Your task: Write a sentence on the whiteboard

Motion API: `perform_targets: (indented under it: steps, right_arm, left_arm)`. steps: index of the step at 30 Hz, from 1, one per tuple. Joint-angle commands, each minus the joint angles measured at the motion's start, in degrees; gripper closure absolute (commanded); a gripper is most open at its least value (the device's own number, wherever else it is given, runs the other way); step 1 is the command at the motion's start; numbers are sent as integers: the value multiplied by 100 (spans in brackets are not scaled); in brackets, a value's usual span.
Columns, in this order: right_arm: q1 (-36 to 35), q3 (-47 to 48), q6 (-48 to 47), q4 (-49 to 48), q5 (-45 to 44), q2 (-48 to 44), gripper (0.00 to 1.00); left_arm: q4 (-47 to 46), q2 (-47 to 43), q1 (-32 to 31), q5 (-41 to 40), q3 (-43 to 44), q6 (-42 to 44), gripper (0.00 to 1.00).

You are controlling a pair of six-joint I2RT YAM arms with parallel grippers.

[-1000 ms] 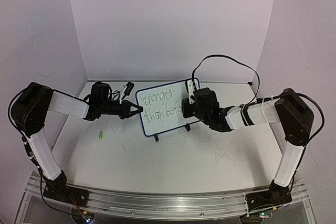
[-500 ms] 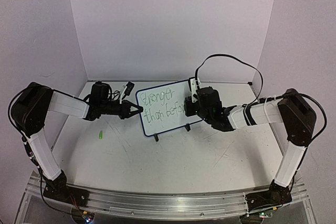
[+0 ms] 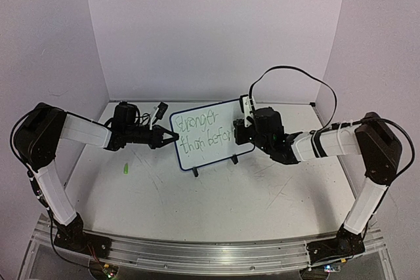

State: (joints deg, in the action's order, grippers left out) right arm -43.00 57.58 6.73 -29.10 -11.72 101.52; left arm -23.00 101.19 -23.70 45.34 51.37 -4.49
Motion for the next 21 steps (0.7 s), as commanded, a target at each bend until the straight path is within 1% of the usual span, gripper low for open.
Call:
perform_targets:
  steps: [1, 4, 21]
  right_arm:
    - [61, 150, 112, -157, 243, 206, 100]
    - [72, 174, 145, -158, 243, 269, 100]
    - [131, 231, 205, -150, -438, 409, 100]
  left_arm:
    - [340, 64, 64, -833, 36, 643, 100]
    - [341, 57, 62, -834, 31, 644, 100]
    - [358, 33, 66, -852, 31, 662, 100]
